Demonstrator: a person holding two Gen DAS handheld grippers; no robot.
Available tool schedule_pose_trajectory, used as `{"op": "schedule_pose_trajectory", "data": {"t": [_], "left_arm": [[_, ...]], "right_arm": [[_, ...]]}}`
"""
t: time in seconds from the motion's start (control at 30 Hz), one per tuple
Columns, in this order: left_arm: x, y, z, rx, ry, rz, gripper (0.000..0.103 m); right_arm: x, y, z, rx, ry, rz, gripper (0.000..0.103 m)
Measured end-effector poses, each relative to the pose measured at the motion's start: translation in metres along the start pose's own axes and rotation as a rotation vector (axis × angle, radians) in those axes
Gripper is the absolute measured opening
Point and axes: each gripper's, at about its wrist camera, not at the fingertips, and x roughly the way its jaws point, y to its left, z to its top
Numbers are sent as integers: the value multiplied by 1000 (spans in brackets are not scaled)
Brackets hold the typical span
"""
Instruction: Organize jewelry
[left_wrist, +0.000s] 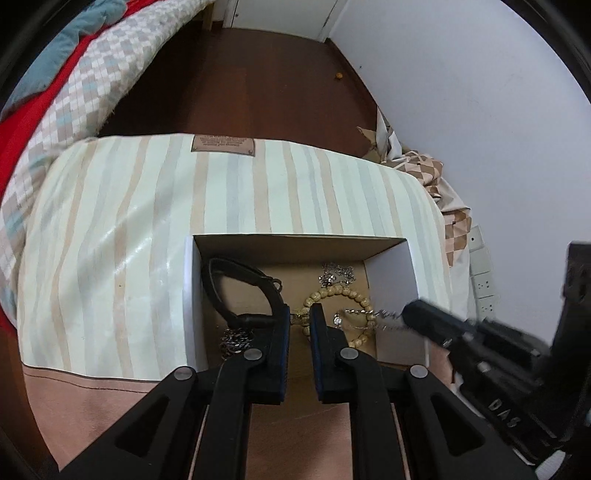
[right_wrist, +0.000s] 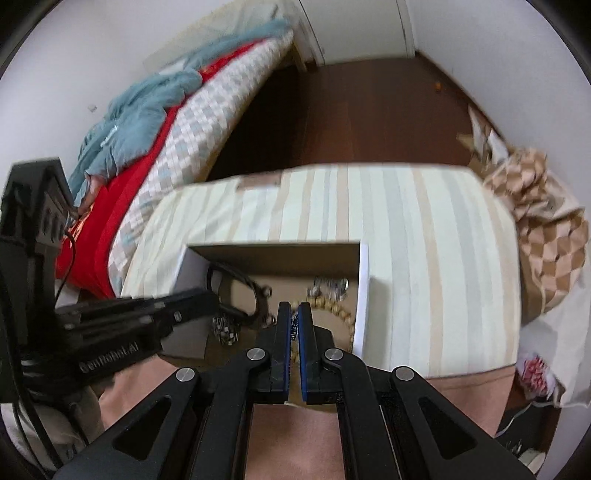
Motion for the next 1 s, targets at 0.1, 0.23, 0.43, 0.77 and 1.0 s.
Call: {"op": "schedule_pose_trajectory", "data": {"t": [0.1,0.23,0.43,0.77,1.0], "left_arm": [[-7,3,5,-15,-17,24,11],[-22,7,7,-14,-66,80,61],[-44,13,-6,8,-134,193,76],[-60,16,-46,38,-186,377,100],[-92,5,-77,32,-222,399,100]], "right_arm": [[7,-5,0,16,53,-6,4],[5,-1,-3,4,59,-20,22],[-15,10,-2,-40,19,-95,56],[-33,14,-26,-47,12,-321,103],[-63,26,-50,-5,-32,-344,103]]}}
